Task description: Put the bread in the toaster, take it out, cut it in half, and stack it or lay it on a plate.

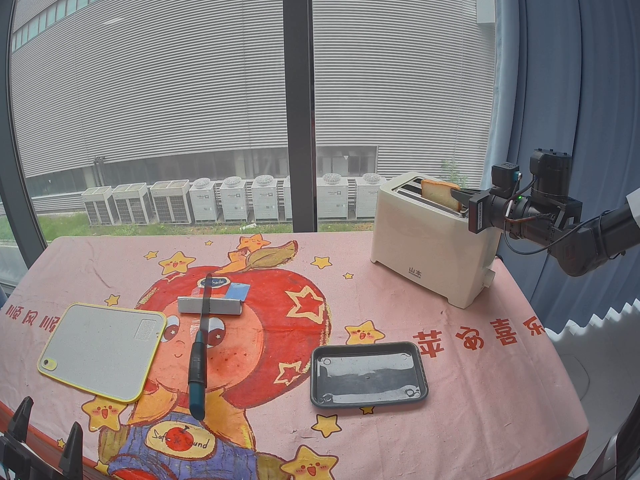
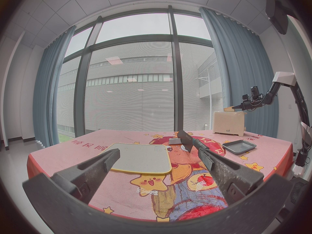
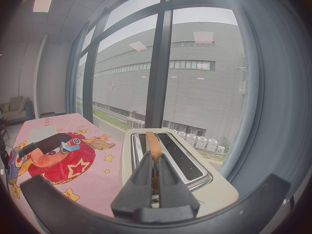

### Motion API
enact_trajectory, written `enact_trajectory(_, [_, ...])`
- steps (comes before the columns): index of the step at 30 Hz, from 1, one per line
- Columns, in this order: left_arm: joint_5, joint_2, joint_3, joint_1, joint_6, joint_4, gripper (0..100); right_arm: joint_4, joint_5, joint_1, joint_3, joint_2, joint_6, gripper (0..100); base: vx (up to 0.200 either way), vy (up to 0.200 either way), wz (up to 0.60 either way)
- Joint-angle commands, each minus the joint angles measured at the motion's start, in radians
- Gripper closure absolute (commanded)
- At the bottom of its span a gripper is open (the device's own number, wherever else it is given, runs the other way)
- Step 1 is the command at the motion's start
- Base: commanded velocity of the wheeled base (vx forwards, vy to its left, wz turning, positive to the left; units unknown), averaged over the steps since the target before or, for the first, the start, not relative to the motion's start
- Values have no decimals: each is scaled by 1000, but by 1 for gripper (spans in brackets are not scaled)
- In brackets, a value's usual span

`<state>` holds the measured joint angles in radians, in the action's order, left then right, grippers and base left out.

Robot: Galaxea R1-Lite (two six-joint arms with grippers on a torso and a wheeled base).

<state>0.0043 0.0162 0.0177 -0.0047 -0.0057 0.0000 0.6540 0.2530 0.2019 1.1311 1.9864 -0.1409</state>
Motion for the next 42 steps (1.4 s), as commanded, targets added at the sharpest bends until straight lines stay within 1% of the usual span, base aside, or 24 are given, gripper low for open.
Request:
enact_trajectory(1, [0,-15,-18,0,-2,0,0,1,0,1,-2,-4,0,100,0,0,0])
enact_trajectory(13, [0,-15,-18,0,0,0,0,4,0,2,-7,-20,-2,100,0,0,0])
enact_trajectory(42, [0,-15,-18,0,-2,0,0,18,2,19,-27,-185,3,100,0,0,0])
